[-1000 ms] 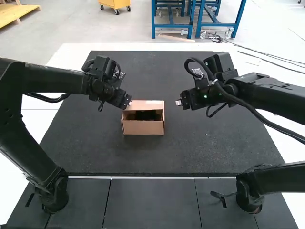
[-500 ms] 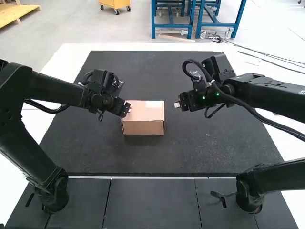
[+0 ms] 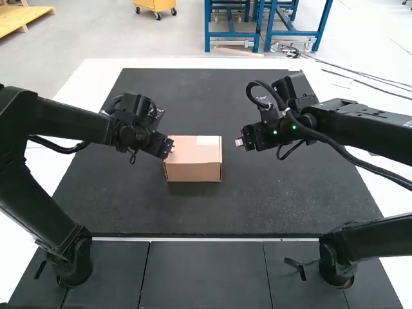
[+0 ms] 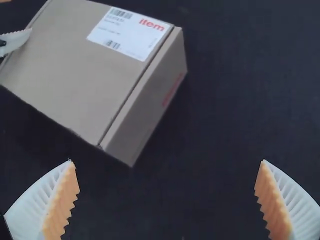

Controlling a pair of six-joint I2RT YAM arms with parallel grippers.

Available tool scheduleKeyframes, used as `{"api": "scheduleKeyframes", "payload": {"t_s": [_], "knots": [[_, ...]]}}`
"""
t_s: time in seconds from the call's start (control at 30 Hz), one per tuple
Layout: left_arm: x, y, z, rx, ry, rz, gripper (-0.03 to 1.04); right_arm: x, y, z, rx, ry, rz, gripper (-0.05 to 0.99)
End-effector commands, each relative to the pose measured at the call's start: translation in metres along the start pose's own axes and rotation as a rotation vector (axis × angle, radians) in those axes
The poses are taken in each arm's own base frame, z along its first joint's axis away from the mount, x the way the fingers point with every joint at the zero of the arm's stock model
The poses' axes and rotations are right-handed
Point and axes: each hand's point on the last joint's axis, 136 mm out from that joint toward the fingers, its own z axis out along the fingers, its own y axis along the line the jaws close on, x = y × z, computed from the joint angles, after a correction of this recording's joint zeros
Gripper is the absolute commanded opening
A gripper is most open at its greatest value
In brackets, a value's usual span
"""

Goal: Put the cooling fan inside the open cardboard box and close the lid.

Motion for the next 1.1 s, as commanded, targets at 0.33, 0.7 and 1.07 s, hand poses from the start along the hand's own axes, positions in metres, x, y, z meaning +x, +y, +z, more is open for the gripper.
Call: {"api": "scheduleKeyframes", "payload": {"t_s": [0.33,0.7,1.07], "knots": [[-0.081,0.048,-0.082,-0.139,-0.287,-0.063,0.97,-0.022,-0.007,-0.016,0.03,-0.093,0.113,0.84],[-0.105,0.09,-0.171,-0.253,-0.657,-0.131,0.97,-0.038,-0.053,-0.052,0.172,-0.27,0.158,0.92],[-0.069,0.084,-0.187,-0.267,-0.775,-0.198,0.97,-0.028,-0.108,-0.092,0.324,-0.489,0.225,0.92]]}}
